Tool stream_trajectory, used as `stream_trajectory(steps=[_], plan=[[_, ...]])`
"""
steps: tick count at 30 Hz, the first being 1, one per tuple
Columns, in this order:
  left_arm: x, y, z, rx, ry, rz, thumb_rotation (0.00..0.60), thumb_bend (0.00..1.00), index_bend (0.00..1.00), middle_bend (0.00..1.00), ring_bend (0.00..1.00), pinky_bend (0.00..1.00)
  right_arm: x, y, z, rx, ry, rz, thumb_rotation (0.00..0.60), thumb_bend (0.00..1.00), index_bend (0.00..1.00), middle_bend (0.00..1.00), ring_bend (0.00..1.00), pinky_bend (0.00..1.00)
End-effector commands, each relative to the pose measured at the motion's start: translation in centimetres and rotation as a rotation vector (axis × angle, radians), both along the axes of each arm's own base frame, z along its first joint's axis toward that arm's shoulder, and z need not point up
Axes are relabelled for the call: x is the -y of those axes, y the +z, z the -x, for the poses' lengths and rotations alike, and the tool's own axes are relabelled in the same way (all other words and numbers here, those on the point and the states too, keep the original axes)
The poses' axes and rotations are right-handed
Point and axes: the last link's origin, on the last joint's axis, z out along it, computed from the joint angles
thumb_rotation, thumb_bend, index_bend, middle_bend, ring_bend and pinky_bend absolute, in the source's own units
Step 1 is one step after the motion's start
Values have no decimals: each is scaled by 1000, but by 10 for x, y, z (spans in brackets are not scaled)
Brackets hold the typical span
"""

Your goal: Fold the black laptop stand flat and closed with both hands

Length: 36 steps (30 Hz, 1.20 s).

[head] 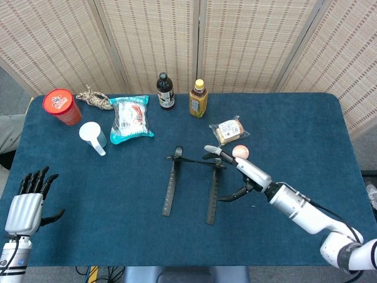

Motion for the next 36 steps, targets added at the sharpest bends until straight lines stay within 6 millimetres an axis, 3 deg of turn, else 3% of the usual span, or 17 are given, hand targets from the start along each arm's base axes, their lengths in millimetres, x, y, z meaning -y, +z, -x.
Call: stream_trajectory(steps=[1, 5, 9, 18, 29, 36], plan=[[-1, 2, -1, -2, -6, -1, 600, 135, 141, 2, 0, 0, -8, 13, 0, 13, 20, -1, 600, 0, 0, 180, 34, 65], [-5, 4, -3, -1, -22, 8, 600, 135, 141, 2, 0, 0, -5, 18, 4, -15, 17, 36, 600, 0, 0, 180, 34, 65], [-18, 4, -5, -25, -56, 49, 600, 135, 141, 2, 0, 0, 0, 12, 12, -118, 13, 84, 600, 0, 0, 180, 34, 65], [-73, 0, -20, -93, -183, 155, 600, 135, 151, 2, 0, 0, 10, 1, 16, -440, 118, 183, 600, 0, 0, 184, 38, 97], [-122, -17, -42, -104, -306, 219, 600, 135, 151, 2, 0, 0, 28, -33, 17, -831, 333, 335, 600, 0, 0, 207, 50, 128], [-137, -29, -51, -78, -340, 241, 600, 135, 151, 2, 0, 0, 38, -65, 18, -957, 438, 456, 600, 0, 0, 207, 49, 129]])
